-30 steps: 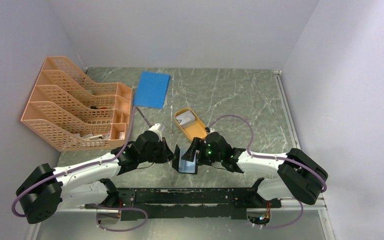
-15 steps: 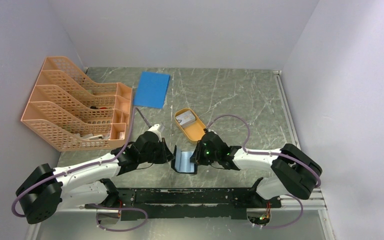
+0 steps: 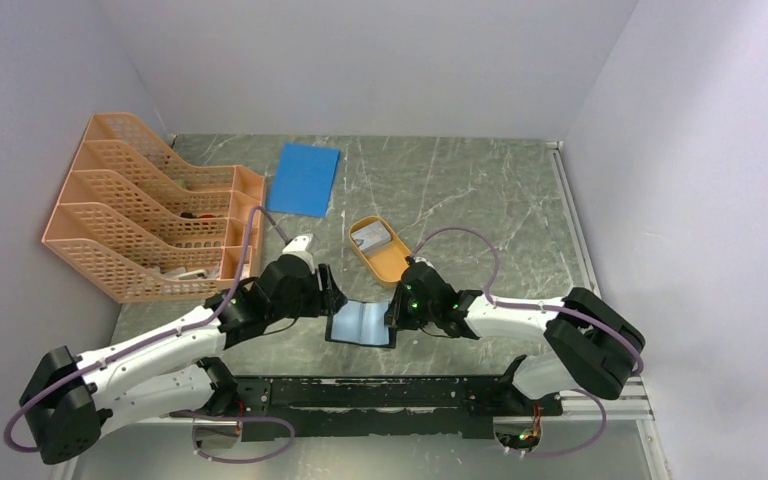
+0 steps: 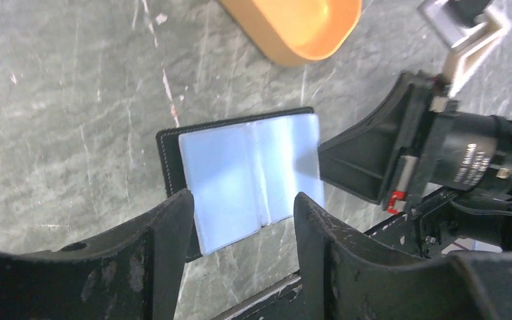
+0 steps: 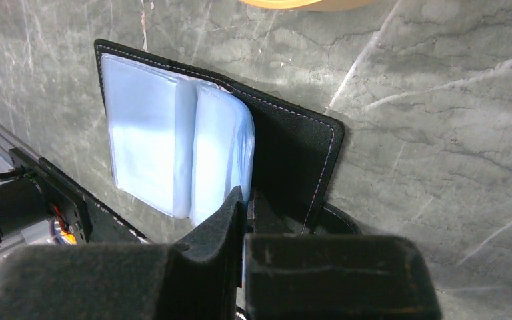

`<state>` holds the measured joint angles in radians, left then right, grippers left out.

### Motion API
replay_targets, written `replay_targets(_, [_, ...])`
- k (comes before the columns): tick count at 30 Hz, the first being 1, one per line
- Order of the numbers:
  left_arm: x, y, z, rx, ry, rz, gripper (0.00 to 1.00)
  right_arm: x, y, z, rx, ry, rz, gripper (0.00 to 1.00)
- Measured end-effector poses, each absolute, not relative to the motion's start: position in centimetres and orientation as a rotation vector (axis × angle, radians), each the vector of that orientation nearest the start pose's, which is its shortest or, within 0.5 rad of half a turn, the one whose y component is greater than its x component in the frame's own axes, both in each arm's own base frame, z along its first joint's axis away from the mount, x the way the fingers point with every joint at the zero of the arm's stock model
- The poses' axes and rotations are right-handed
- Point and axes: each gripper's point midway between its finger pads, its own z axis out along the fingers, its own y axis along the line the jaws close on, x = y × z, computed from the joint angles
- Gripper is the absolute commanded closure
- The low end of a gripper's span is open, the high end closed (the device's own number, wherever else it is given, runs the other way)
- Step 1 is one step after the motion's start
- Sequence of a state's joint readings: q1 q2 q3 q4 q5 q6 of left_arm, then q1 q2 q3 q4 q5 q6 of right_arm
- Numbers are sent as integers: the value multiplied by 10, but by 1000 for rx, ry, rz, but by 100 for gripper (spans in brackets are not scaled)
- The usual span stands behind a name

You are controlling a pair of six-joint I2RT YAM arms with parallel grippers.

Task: Put the credit cards into the card holder
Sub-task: Turn over the card slot in the card holder.

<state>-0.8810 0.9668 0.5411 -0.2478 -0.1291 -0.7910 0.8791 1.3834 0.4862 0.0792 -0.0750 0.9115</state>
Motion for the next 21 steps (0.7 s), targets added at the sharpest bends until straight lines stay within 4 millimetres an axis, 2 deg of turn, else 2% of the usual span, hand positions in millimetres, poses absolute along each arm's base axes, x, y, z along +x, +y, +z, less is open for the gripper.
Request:
replay_targets(3, [189, -236, 120, 53, 2304, -745, 38, 169, 276, 21, 0, 2594, 859, 100])
replay_targets(6, [191, -239, 121, 83, 2303, -740, 39, 169, 276, 20, -3, 2596, 856, 100])
replay_targets(11, [188, -247, 93, 127, 2394, -714, 38, 169, 276, 19, -7, 2595, 858, 100])
replay_targets(15, [181, -245, 73, 127, 2444, -721, 37, 169, 277, 17, -8, 2590, 867, 100])
replay_targets(21, [176, -245, 53, 115, 2498, -748, 38, 169, 278, 17, -11, 2582, 881, 100])
